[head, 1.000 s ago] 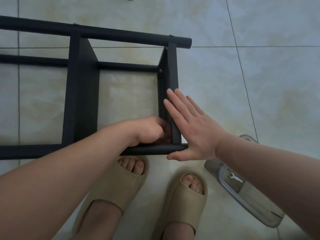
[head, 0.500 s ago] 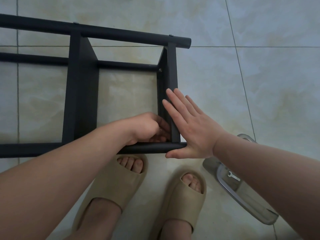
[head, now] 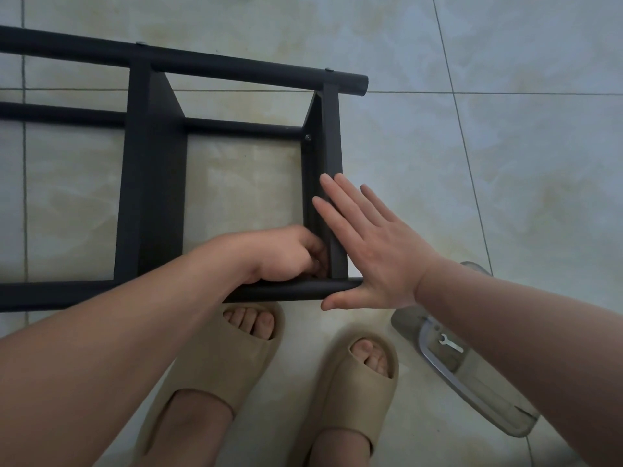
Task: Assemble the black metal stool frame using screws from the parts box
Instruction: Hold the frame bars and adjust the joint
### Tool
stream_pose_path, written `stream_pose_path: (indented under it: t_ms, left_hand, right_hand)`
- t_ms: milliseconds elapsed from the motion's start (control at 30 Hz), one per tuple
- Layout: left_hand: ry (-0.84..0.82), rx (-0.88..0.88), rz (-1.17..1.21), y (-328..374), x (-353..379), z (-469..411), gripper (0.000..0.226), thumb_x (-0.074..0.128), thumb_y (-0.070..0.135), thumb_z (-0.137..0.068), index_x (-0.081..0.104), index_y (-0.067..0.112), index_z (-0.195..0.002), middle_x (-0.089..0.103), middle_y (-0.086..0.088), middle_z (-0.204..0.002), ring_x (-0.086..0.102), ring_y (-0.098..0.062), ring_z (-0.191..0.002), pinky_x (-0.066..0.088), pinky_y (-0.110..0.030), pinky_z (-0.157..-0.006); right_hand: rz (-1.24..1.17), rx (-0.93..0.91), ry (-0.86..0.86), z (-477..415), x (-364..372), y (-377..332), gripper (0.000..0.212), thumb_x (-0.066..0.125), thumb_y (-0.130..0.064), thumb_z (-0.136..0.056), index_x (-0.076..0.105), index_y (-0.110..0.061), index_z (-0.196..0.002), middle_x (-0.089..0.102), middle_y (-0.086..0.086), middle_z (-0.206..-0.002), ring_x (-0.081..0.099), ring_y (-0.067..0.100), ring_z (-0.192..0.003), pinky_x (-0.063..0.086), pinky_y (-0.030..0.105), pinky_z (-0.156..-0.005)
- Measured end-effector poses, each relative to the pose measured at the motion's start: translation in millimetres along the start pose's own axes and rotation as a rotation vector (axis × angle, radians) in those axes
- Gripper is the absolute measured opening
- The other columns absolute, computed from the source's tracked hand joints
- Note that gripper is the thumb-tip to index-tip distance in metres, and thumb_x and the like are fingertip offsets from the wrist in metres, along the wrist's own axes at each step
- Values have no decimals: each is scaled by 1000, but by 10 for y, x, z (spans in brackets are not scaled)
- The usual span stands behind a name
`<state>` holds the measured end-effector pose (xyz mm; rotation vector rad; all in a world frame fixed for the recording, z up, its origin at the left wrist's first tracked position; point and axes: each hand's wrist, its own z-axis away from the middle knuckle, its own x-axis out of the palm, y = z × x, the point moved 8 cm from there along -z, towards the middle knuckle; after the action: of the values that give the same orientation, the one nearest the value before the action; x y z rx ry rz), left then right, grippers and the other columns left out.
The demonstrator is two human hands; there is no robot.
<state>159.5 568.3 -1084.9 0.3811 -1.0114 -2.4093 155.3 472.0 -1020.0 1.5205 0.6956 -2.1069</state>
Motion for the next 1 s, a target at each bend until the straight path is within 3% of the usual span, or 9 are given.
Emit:
stream_pose_path:
  t_ms: [500, 567, 700, 767, 1000]
  left_hand:
    - [39, 33, 21, 27, -10, 21, 36, 52, -4, -91, 68, 24, -72, 63, 20, -55, 54, 7, -49, 38, -8, -49]
    - [44, 35, 96, 17, -24, 36, 35, 51, -6, -92, 69, 20, -79, 69, 15, -62, 61, 5, -56, 43, -8, -53]
    - [66, -9, 393, -54, -21, 43, 22, 51, -4, -98, 69, 10, -95, 77, -8, -84, 75, -14, -76, 55, -18, -62]
    - [99, -27, 403, -82, -42, 31, 16, 54, 1, -99, 66, 11, -96, 77, -12, -88, 75, -16, -79, 55, -19, -61]
    - [150, 4, 291, -107, -112, -5, 6, 68, 7, -92, 72, 10, -89, 74, -4, -72, 68, -15, -68, 53, -25, -65]
  right_hand:
    - [-26, 11, 19, -4, 18, -11, 124, 38, -92, -77, 14, -3, -160, -5, 17, -169, -8, 32, -156, 11, 56, -125]
    - [-28, 11, 22, -4, 16, -15, 124, 38, -91, -77, 14, -3, -160, -4, 17, -168, -7, 32, -156, 11, 56, -125]
    - [-34, 9, 28, -2, 13, -19, 124, 38, -91, -77, 14, -3, -160, -4, 17, -168, -7, 32, -156, 12, 57, -124]
    - [-43, 9, 39, -2, 11, -19, 123, 39, -91, -77, 15, -3, -160, -3, 17, -168, -7, 32, -156, 13, 56, -125]
    - [-53, 11, 42, -1, 21, -15, 124, 40, -90, -76, 14, -3, -160, -3, 16, -169, -7, 32, -156, 13, 56, -125]
